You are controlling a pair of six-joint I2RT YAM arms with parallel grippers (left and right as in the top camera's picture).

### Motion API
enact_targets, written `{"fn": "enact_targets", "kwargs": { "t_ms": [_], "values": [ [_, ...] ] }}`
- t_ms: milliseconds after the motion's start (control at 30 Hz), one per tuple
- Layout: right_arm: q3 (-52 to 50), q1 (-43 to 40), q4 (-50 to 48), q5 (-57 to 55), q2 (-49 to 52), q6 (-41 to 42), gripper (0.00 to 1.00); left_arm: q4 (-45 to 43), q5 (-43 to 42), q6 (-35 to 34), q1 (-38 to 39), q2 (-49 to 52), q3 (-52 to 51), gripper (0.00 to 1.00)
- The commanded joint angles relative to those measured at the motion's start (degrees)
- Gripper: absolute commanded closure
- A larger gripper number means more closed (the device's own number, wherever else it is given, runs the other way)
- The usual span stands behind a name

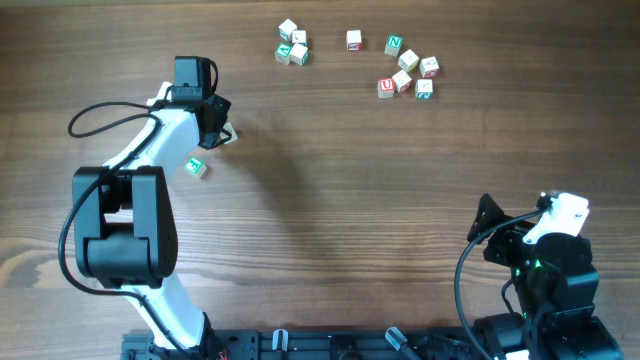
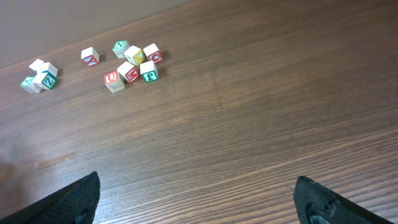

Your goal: Form a circle

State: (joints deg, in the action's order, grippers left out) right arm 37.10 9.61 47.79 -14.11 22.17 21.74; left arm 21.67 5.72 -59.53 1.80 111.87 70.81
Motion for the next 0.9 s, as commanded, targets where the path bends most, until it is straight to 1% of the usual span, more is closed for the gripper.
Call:
{"fn": "enact_targets", "kwargs": {
  "t_ms": [0, 867],
  "values": [
    [-0.24, 0.07, -0.11, 0.50, 0.22, -0.57, 0.00, 0.26, -0.11, -0.96, -0.07, 0.70, 1.01, 0.96],
    [-0.24, 0.07, -0.11, 0.48, 0.24, -0.57, 0.00, 0.48, -0.74, -0.96, -0.07, 0.68, 1.01, 0.96]
  ]
}}
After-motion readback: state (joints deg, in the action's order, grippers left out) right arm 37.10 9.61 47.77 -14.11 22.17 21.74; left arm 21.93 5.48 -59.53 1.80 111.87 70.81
